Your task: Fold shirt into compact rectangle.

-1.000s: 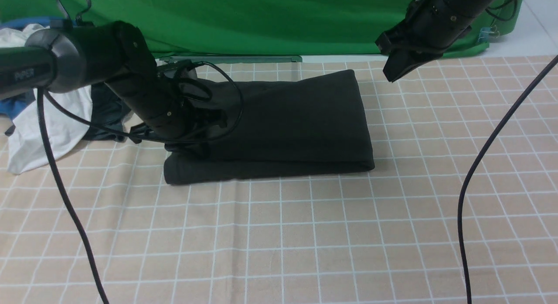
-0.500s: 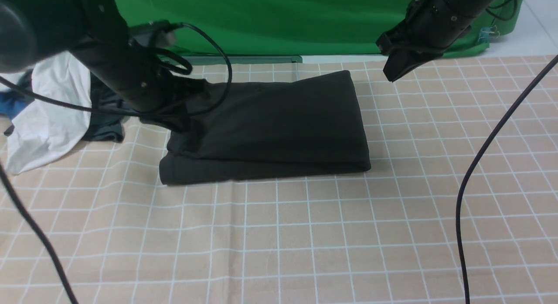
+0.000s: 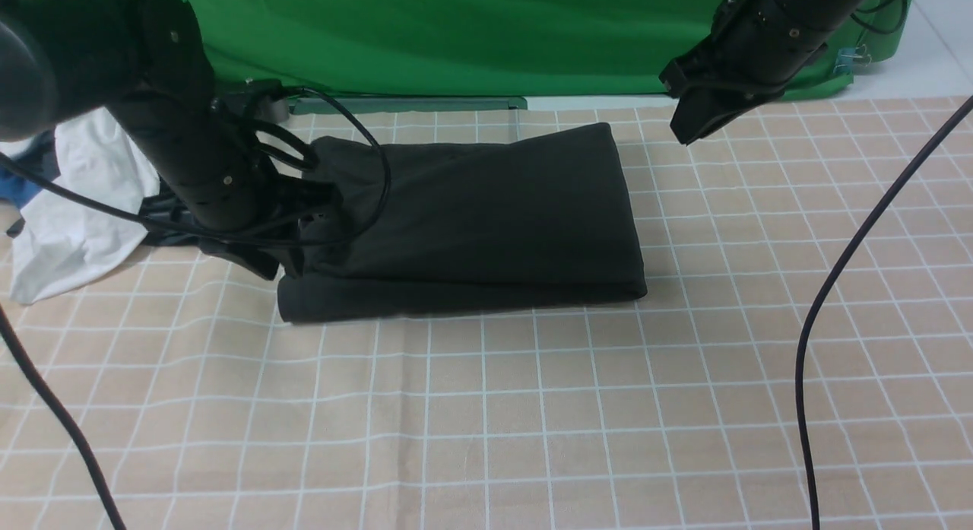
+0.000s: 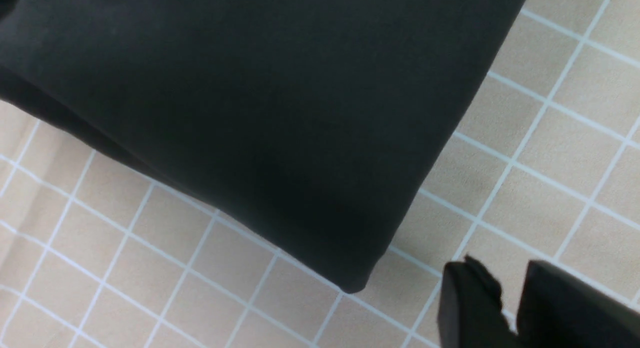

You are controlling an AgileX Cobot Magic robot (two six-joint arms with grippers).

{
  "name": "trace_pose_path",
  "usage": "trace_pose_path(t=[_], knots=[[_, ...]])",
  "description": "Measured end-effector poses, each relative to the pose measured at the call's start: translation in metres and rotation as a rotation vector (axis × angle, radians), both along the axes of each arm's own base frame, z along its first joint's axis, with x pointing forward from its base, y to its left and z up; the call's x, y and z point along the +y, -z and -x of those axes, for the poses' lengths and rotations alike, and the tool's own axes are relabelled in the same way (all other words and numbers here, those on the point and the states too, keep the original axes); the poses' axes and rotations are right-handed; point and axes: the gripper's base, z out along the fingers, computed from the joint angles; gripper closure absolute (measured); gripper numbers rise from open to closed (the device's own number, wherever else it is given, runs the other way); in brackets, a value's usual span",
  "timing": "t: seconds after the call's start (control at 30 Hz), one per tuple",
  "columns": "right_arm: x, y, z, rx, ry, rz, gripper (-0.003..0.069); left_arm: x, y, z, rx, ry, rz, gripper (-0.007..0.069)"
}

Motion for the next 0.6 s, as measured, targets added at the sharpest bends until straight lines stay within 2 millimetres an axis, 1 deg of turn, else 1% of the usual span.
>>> trace_pose_path(t=[0.03,0.17,0.2,0.23,0.3,0.33,0.37,0.43,0.5,0.57,0.6], knots=[[0.0,0.0,0.0,0.0,0.0,0.0,0.0456,0.0,0.003,-0.003,-0.015,-0.003,0.002,0.0336],[0.0,0.0,0.0,0.003,0.009,-0.003,0.045,-0.002,0.008,-0.013,-0.08,-0.048,0.023,0.0094],[0.0,0.0,0.0,0.004,0.01,-0.003,0.0447,-0.002,0.012,-0.016,-0.094,-0.06,0.026,0.0017],[0.0,0.0,0.0,0.004,0.012,-0.004,0.0445,-0.002,0.016,-0.019,-0.097,-0.07,0.028,-0.0017],[0.0,0.0,0.0,0.004,0.013,-0.005,0.0442,-0.003,0.025,-0.022,-0.084,-0.081,0.031,-0.0047],[0.0,0.0,0.0,0.005,0.015,-0.005,0.0442,-0.004,0.036,-0.024,-0.063,-0.088,0.036,-0.0055],[0.0,0.0,0.0,0.006,0.018,-0.006,0.0441,-0.005,0.041,-0.026,-0.05,-0.093,0.039,-0.0062],[0.0,0.0,0.0,0.007,0.023,-0.008,0.0435,-0.006,0.053,-0.027,-0.02,-0.1,0.044,-0.0063],[0.0,0.0,0.0,0.008,0.024,-0.008,0.0412,-0.007,0.061,-0.029,-0.002,-0.108,0.051,-0.0057],[0.0,0.002,-0.001,0.012,0.027,-0.009,0.0377,-0.008,0.065,-0.029,0.01,-0.115,0.06,-0.0036],[0.0,0.005,-0.002,0.021,0.03,-0.008,0.0319,-0.009,0.066,-0.029,0.015,-0.122,0.068,0.0017]])
